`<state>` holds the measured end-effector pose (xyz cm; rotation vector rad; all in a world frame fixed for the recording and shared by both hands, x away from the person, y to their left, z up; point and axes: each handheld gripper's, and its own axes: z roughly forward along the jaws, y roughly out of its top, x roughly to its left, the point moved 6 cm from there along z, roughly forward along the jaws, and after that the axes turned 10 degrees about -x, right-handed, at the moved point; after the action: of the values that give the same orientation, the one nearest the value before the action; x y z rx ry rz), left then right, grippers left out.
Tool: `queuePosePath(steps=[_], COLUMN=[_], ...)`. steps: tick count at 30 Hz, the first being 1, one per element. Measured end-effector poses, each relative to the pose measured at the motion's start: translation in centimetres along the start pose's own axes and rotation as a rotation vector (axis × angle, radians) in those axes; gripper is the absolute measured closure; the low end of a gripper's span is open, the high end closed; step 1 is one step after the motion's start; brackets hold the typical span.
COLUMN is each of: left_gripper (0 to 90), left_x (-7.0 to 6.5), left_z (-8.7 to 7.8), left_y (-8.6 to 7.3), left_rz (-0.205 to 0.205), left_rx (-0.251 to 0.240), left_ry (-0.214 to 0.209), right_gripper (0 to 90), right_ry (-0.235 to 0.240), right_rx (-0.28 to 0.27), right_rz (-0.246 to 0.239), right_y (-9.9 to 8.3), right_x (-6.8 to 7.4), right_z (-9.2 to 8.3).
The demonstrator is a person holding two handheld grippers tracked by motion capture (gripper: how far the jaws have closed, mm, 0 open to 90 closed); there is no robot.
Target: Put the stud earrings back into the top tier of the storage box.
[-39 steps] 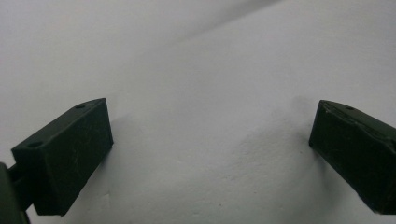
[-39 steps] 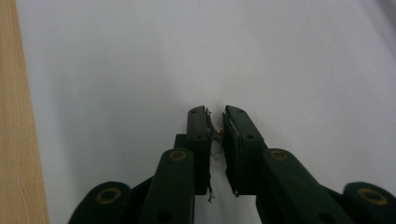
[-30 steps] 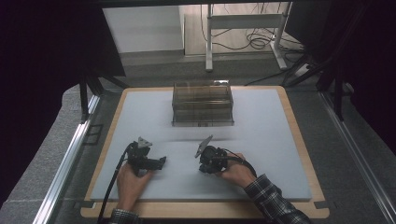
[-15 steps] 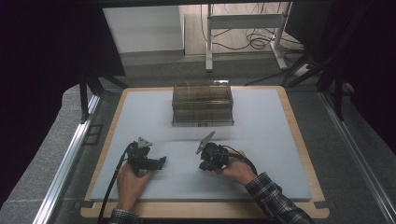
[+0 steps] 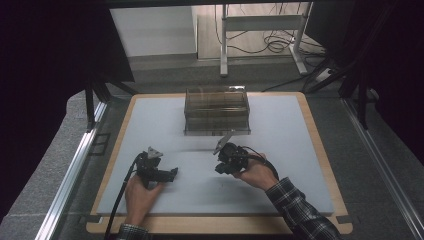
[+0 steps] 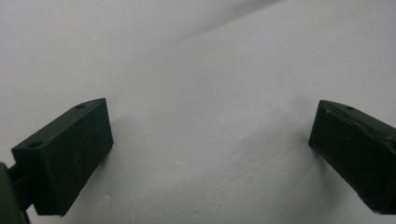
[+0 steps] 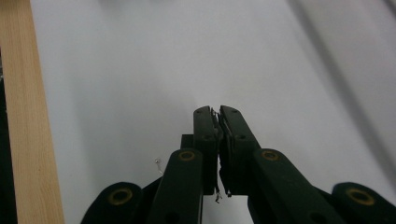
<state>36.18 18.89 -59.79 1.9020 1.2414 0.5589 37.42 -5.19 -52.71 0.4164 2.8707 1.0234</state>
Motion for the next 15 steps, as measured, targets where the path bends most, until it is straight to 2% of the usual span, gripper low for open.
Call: queuePosePath(steps=[15], left_gripper=[0.0], left_x=[0.0], left_z=[0.0], left_y=[0.0], left_rz=[0.004], left_rx=[0.001], left_ry=[0.0], right_gripper=[83.9], right_ry=[-0.033], right_rx=[-0.06], right_rz=[0.03], right_y=[2.3], right_x=[-2.3], right_z=[-2.2])
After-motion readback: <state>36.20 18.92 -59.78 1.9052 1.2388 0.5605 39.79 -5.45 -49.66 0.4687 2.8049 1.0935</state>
